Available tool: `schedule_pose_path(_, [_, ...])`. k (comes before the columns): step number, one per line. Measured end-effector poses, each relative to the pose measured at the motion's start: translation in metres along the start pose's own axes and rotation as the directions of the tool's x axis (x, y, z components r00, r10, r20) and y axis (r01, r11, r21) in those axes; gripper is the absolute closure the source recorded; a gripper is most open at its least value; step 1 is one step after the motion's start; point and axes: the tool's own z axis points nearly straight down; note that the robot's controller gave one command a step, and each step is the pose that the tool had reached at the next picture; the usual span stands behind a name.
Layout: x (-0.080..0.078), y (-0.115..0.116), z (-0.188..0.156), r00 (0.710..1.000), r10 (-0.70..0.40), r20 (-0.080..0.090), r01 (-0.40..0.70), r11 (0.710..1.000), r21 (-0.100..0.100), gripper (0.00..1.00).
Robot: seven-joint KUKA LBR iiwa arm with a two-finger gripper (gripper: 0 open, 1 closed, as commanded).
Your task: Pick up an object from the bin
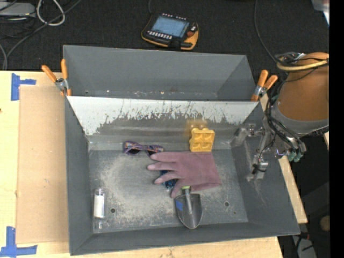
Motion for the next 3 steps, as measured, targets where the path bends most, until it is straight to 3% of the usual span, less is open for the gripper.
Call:
schedule_pose_path(1, [0.000, 0.000, 0.000, 1.000, 0.000, 0.000, 0.000, 1.000, 0.000, 0.00])
schedule_pose_path(2, [0.001, -0.013, 0.025, 0.975, -0.222, -0.003, 0.222, 0.975, -0.002, 0.00])
schedule_pose_path(3, [-0.001, 0.089, 0.018, 1.000, 0.020, -0.001, -0.020, 1.000, -0.001, 0.00])
